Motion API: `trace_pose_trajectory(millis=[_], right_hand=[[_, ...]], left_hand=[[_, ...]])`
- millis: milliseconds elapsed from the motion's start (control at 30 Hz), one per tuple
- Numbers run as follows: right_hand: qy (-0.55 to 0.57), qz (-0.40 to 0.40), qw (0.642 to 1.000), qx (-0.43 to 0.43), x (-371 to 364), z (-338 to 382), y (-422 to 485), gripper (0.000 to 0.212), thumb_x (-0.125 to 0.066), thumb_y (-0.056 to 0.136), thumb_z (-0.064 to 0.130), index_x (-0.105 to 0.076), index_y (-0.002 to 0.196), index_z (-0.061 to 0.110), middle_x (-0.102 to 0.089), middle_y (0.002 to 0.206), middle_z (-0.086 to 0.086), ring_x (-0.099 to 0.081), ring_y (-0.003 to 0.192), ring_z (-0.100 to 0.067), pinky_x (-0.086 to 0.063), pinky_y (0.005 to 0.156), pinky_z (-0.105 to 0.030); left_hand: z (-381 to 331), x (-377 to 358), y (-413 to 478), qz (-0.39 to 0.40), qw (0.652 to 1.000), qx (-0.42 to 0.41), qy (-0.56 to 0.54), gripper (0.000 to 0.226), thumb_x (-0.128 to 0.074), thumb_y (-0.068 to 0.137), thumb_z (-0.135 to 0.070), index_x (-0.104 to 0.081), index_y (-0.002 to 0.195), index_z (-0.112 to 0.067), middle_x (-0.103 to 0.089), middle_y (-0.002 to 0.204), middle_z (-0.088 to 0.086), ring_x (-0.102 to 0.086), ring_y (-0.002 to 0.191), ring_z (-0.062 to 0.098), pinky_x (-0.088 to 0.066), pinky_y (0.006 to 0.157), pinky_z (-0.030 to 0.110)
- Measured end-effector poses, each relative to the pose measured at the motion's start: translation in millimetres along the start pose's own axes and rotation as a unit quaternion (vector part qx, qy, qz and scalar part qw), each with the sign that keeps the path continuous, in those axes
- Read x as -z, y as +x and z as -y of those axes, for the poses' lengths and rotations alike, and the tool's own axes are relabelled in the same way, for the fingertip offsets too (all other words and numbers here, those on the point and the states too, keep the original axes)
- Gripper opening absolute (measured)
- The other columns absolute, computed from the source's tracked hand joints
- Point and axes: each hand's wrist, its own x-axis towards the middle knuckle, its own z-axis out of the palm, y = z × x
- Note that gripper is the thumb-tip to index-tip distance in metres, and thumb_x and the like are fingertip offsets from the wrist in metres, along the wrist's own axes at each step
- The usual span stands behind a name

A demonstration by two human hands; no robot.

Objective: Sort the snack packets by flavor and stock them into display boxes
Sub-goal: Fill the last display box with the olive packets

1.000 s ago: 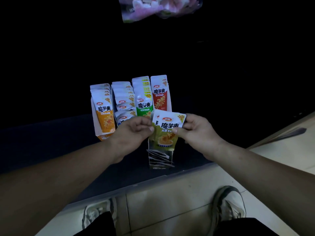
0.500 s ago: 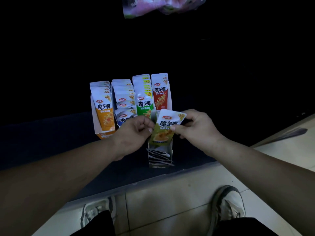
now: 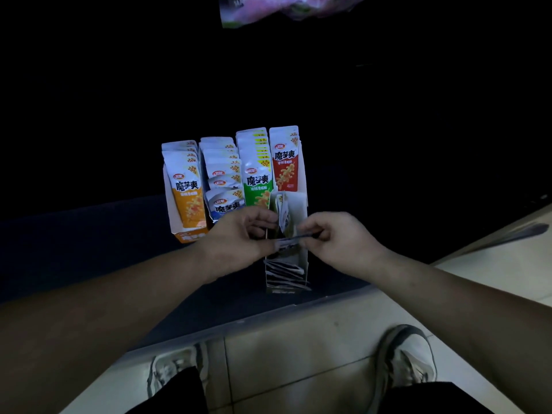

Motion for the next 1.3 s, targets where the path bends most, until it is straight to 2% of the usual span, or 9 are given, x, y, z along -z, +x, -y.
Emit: trace_pose_trajectory(millis=[167,367,467,533,733,867,1000,1167,1300], right_hand=[[0.062,-0.004,0.998,-0.025,-4.2,9.6,0.5,0.020,-0.078,0.086,0.005,-0.075,0.074,0.021,-0.075,0.074,-0.003,-0.070,0.068,-0.016,-0.057,0.066,-0.034],[0.133,0.090,0.980,-0.113,5.1,16.6,-4.1,0.009,-0.083,0.084,0.019,-0.076,0.090,0.019,-0.078,0.086,-0.008,-0.069,0.069,-0.016,-0.052,0.059,-0.030],[0.136,0.031,0.983,-0.116,11.0,15.8,2.8,0.012,-0.077,0.091,0.032,-0.076,0.088,0.020,-0.077,0.081,-0.006,-0.067,0.065,-0.015,-0.051,0.058,-0.030],[0.117,-0.022,0.988,-0.100,10.0,22.7,13.1,0.018,-0.079,0.088,0.039,-0.077,0.090,0.021,-0.071,0.073,0.001,-0.061,0.057,-0.006,-0.048,0.051,-0.023],[-0.003,-0.050,0.991,-0.124,-14.8,40.0,45.4,0.056,-0.081,0.064,0.073,-0.072,0.073,0.019,-0.068,0.073,0.007,-0.067,0.073,-0.011,-0.055,0.067,-0.032],[-0.148,-0.070,0.980,-0.115,-21.3,38.5,48.0,0.034,-0.076,0.075,0.050,-0.063,0.062,0.021,-0.062,0.062,0.007,-0.063,0.065,-0.012,-0.045,0.056,-0.026],[-0.209,-0.092,0.969,-0.098,-6.4,28.3,41.8,0.024,-0.071,0.081,0.040,-0.063,0.071,0.020,-0.063,0.066,0.004,-0.063,0.064,-0.016,-0.045,0.054,-0.026],[-0.192,-0.100,0.974,-0.074,-4.2,11.3,37.3,0.030,-0.074,0.085,0.044,-0.058,0.066,0.027,-0.058,0.060,0.006,-0.057,0.058,-0.013,-0.040,0.052,-0.026],[-0.141,-0.130,0.980,-0.050,-10.4,6.7,42.2,0.027,-0.074,0.089,0.034,-0.064,0.070,0.018,-0.055,0.082,0.006,-0.057,0.069,-0.014,-0.046,0.060,-0.030]], left_hand=[[3.7,-4.5,-0.4,-0.024,0.998,-0.042,0.047,0.014,-0.068,0.098,-0.012,-0.075,0.103,-0.024,-0.073,0.085,-0.005,-0.064,0.068,-0.001,-0.051,0.061,0.014],[15.5,-0.5,3.1,0.033,0.999,-0.005,0.027,0.021,-0.071,0.093,-0.012,-0.077,0.095,-0.032,-0.077,0.097,-0.002,-0.071,0.099,0.019,-0.056,0.095,0.038],[17.3,-3.2,-0.4,0.061,0.996,0.035,-0.046,0.016,-0.075,0.088,-0.015,-0.076,0.100,-0.025,-0.077,0.103,0.004,-0.069,0.108,0.023,-0.050,0.103,0.037],[21.2,-5.8,-2.4,0.073,0.996,0.024,-0.051,0.023,-0.069,0.091,-0.016,-0.070,0.107,-0.033,-0.076,0.103,0.000,-0.069,0.110,0.019,-0.049,0.109,0.037],[27.4,-7.5,-2.3,0.073,0.992,-0.058,0.084,0.021,-0.056,0.082,-0.036,-0.068,0.099,-0.035,-0.063,0.102,-0.006,-0.061,0.092,0.011,-0.052,0.088,0.032],[29.0,-8.6,-3.2,0.076,0.991,-0.086,0.068,0.019,-0.054,0.091,-0.029,-0.073,0.093,-0.031,-0.065,0.103,-0.011,-0.061,0.102,0.005,-0.049,0.097,0.029],[28.4,-2.7,-9.4,0.097,0.994,-0.032,0.035,0.030,-0.050,0.108,-0.032,-0.078,0.098,-0.026,-0.075,0.103,-0.016,-0.066,0.105,0.000,-0.048,0.103,0.026],[28.7,-5.4,-14.3,0.079,0.991,-0.072,0.081,0.021,-0.058,0.104,-0.025,-0.078,0.108,-0.021,-0.074,0.099,-0.019,-0.066,0.098,-0.005,-0.049,0.087,0.013],[32.4,-5.2,-11.6,0.054,0.984,-0.110,0.128,0.015,-0.062,0.101,-0.025,-0.077,0.098,-0.024,-0.072,0.091,-0.011,-0.067,0.089,0.005,-0.054,0.082,0.025]])
